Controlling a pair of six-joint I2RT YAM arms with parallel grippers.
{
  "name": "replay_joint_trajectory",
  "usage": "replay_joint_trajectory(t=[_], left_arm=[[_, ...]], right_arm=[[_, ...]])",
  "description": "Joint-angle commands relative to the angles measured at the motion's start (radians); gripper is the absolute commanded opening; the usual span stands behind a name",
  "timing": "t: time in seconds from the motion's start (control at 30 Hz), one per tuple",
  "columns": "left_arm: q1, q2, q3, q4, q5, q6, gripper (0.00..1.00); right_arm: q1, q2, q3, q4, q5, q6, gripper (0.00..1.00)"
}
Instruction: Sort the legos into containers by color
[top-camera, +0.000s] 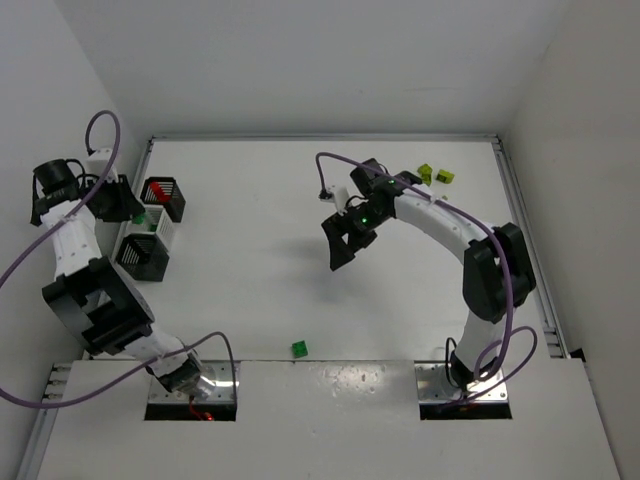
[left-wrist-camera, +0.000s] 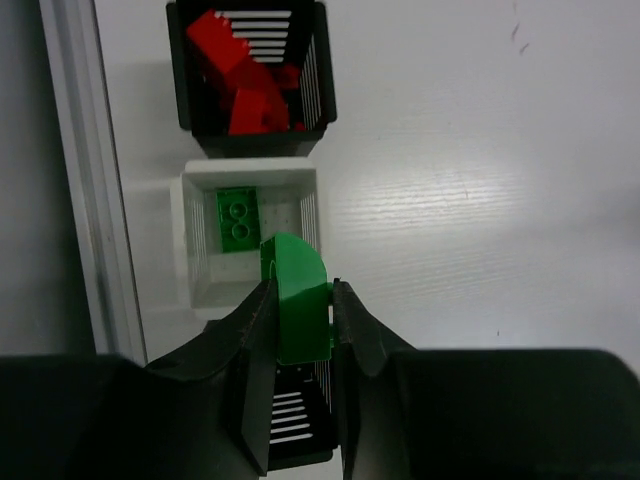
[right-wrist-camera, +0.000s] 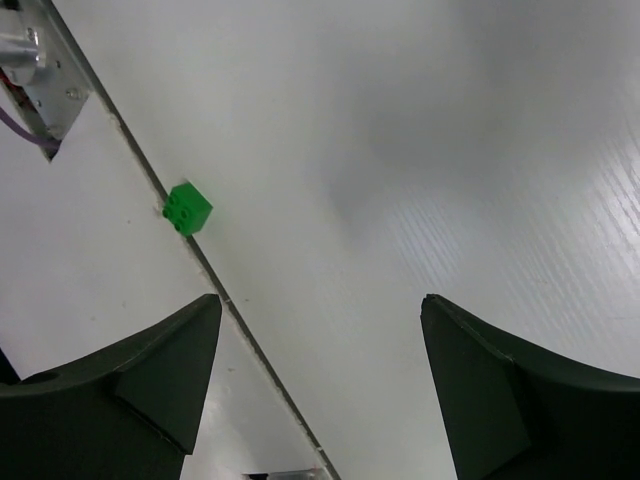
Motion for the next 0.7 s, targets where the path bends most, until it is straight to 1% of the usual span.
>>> replay_joint_trajectory(t=[0.0,0.1,0.3,0.53,0.63,0.67], left_arm=[[0.023,0.020,0.068,-0.086,0.025,-0.018,0.00],[0.023,0.045,0.091,-0.086,0.005,-0.008,0.02],[0.023,0.117,0.133,-0.077,-0.037,-0.018,0.14],[0.023,0.178,0.142,-0.028,-0.047,-0.027,0.17],[0.013,0.201,0.151,-0.027,-0.047,-0.027,0.22],[0.013,0.201,0.151,-0.027,-0.047,-0.027,0.25]], right_arm=[[0.007,-0.038,0.005,0.027,0.040,-0.035,0.82],[0.016,-0.038,0.005,0.027,0.040,-0.053,0.82],[0.054,-0.018,-0.004,0.018,0.040,-0.099,0.82],[0.094,-0.018,-0.035,0.018,0.071,-0.121,0.82],[0.117,-0.018,-0.035,0.018,0.091,-0.121,0.82],[0.117,-0.018,-0.035,0.027,0.091,-0.121,0.82]])
